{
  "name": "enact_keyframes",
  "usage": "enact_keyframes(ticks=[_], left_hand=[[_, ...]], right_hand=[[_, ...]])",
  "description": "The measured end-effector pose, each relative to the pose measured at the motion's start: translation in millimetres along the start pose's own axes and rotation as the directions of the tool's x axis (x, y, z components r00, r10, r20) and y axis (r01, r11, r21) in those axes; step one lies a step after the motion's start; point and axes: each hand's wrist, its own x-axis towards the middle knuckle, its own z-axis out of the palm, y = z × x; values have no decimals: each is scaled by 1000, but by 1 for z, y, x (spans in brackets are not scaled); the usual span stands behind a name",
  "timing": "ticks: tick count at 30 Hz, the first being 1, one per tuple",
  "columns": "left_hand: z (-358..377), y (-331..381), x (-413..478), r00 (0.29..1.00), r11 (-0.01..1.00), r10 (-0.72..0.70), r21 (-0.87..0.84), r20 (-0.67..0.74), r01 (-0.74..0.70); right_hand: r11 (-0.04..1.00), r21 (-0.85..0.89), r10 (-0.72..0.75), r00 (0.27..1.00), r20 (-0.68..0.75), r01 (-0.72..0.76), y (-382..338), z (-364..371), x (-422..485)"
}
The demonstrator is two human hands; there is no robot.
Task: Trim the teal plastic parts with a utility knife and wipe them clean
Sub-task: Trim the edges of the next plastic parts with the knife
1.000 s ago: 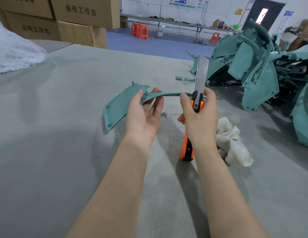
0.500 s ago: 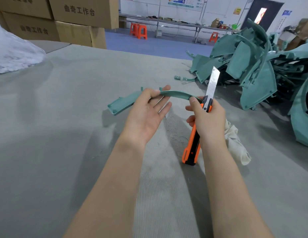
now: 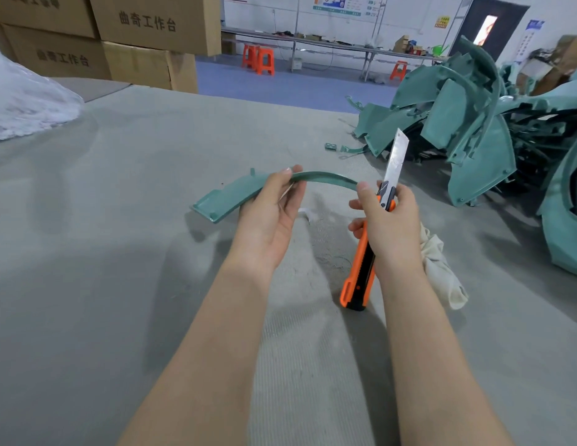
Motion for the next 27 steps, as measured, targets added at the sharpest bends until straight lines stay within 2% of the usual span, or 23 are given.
enact_keyframes(ticks=[5, 14, 22, 27], left_hand=[[-2, 5, 0, 999, 994, 12, -106, -39, -16], [-3, 2, -1, 1000, 993, -17, 113, -11, 18], [-2, 1, -4, 999, 994, 0, 110, 36, -4], [-1, -1, -2, 1000, 993, 2, 122, 27, -5]], right_hand=[[998, -62, 11, 1000, 9, -10, 1, 3, -2], [987, -158, 18, 997, 69, -7, 6, 10, -2], [995, -99, 44, 995, 91, -35, 7, 12, -4], [994, -102, 39, 988, 151, -24, 8, 17, -8]])
